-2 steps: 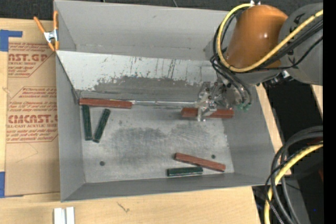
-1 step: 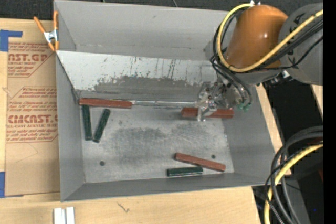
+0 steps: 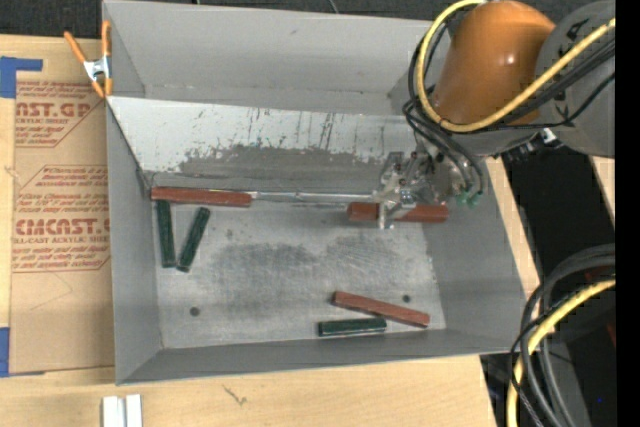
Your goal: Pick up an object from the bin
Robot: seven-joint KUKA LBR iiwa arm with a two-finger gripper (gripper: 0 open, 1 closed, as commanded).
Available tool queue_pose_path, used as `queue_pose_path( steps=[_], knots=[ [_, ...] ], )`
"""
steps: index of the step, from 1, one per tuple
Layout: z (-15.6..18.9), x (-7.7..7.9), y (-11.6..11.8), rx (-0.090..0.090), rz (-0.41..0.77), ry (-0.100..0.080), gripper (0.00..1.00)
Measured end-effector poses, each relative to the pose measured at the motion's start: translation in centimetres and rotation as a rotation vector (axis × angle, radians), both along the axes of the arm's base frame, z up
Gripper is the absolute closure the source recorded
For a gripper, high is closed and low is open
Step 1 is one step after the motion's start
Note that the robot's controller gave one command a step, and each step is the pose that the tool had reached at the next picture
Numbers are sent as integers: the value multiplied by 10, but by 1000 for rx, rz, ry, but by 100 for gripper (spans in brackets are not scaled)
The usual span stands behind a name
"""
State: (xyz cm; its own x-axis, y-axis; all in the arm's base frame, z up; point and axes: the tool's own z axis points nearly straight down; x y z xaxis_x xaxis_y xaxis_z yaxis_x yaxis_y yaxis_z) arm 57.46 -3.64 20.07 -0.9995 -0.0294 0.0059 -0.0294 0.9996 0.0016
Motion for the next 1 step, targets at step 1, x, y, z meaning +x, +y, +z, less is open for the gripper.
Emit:
queue_pose_path(
  steps=[1],
  knots=[
    [92, -1, -12, -1, 15, -9, 100]
  ],
)
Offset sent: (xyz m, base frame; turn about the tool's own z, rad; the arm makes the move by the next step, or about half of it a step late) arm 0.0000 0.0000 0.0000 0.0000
